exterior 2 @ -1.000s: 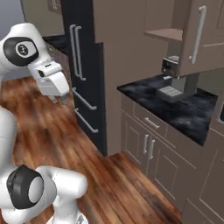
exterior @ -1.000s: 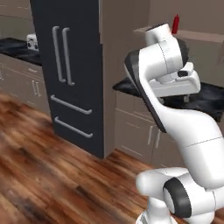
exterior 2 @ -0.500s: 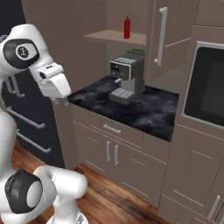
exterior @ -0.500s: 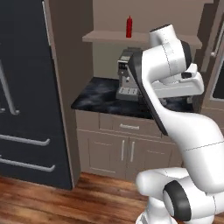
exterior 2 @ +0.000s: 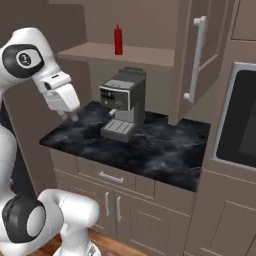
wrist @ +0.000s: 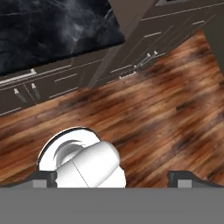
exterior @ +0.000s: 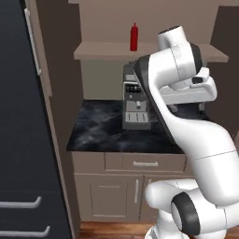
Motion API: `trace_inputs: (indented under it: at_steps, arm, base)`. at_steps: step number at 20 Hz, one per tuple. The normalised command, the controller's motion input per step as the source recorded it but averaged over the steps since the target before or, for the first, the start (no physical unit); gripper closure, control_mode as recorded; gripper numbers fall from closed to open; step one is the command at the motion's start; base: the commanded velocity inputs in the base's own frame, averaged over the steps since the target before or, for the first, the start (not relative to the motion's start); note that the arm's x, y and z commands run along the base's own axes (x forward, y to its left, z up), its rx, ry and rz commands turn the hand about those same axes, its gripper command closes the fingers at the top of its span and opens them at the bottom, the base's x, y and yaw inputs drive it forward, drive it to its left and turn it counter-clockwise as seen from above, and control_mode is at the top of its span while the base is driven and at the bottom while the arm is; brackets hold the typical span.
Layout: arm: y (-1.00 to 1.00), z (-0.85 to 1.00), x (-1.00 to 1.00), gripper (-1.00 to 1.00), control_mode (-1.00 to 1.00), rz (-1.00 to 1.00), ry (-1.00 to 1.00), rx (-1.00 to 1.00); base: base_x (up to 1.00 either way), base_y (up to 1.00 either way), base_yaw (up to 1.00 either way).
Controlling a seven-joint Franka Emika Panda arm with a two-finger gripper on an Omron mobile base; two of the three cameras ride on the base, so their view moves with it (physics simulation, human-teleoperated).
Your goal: Move the ketchup and shaker from the cabinet to the dining counter.
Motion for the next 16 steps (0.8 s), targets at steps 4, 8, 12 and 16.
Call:
trace_inputs:
  at_steps: [4, 8, 12, 16]
  arm:
    - [0.00, 0.00, 0.00, -1.00, 1.00, 0.00, 0.00, 0.00]
    - [0.00, 0.00, 0.00, -1.00, 1.00, 0.00, 0.00, 0.00]
    - [0.02, 0.06, 0.06, -1.00, -1.00, 0.00, -0.01, 0.01]
    - [0.07, 0.34, -0.41, -1.00, -1.00, 0.11, -0.32, 0.04]
  base:
    - [1.00, 0.00, -0.25]
    - [0.88, 0.08, -0.06]
    - [0.47, 0.14, 0.00]
    - [0.00, 0.00, 0.00]
